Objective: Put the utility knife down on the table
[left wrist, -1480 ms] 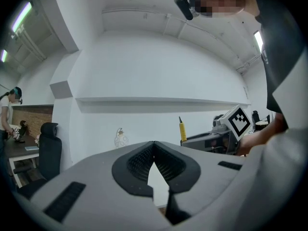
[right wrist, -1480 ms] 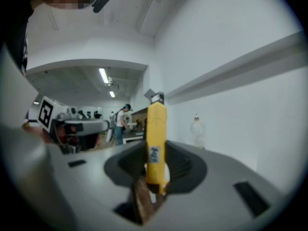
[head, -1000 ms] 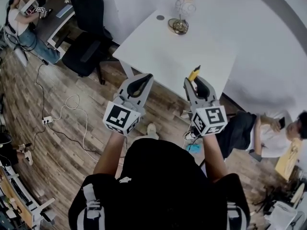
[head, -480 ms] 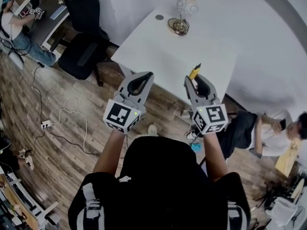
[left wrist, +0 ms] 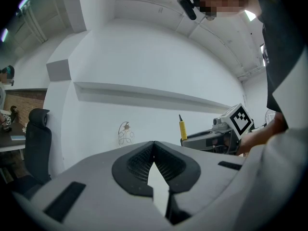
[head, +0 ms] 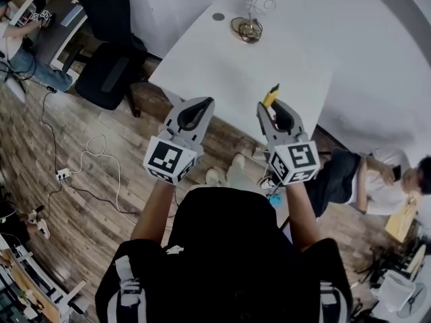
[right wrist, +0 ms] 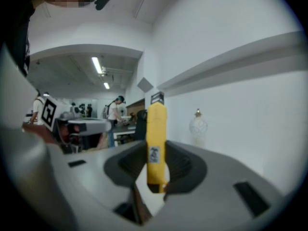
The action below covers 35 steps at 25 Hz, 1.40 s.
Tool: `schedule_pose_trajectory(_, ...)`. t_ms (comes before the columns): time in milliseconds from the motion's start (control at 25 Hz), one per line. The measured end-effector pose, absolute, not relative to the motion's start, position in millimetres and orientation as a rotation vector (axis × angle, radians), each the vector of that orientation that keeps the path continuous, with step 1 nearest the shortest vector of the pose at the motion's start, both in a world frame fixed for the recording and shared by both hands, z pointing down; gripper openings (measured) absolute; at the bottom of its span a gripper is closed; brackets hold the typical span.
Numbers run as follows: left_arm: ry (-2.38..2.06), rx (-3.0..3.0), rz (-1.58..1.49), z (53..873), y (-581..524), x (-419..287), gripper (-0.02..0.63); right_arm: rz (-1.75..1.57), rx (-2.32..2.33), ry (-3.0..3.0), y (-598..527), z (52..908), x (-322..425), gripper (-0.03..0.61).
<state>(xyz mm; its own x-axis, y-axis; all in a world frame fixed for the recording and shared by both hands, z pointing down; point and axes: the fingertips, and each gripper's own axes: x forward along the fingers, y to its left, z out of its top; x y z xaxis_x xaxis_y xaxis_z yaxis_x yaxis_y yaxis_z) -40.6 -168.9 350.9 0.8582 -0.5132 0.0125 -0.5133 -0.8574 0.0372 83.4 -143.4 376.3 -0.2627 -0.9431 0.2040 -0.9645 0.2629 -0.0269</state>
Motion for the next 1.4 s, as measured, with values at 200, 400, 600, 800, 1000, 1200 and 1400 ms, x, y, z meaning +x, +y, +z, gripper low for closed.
schedule_pose_trajectory(200, -0.834, 2.969, 0.034, 361, -180, -22, 0.021, 0.252, 1.783, -2.383, -158, 384, 97, 0.135)
schedule_pose_trajectory(400, -0.859, 2.935, 0.062, 372, -194, -7, 0.021, 0.298, 1.728, -2.398, -176, 399, 109, 0.135)
schedule_pose_trajectory(600, -0.891, 2.905, 0.089, 385, -203, 12, 0.021, 0.316, 1.674, -2.403, -187, 414, 125, 0.135)
schedule_pose_trajectory(800, -0.903, 2.871, 0.12, 392, -213, 23, 0.021, 0.354, 1.606, -2.398, -201, 424, 133, 0.135)
schedule_pose_trajectory(1000, -0.927, 2.846, 0.16, 407, -225, 31, 0.021, 0.385, 1.538, -2.387, -218, 447, 142, 0.135)
schedule_pose_trajectory(1200, -0.94, 2.824, 0.206, 419, -228, 31, 0.021, 0.444, 1.419, -2.367, -224, 470, 136, 0.135)
schedule_pose_trajectory(1400, -0.95, 2.802, 0.275, 439, -228, 37, 0.021, 0.467, 1.277, -2.353, -227, 497, 127, 0.135)
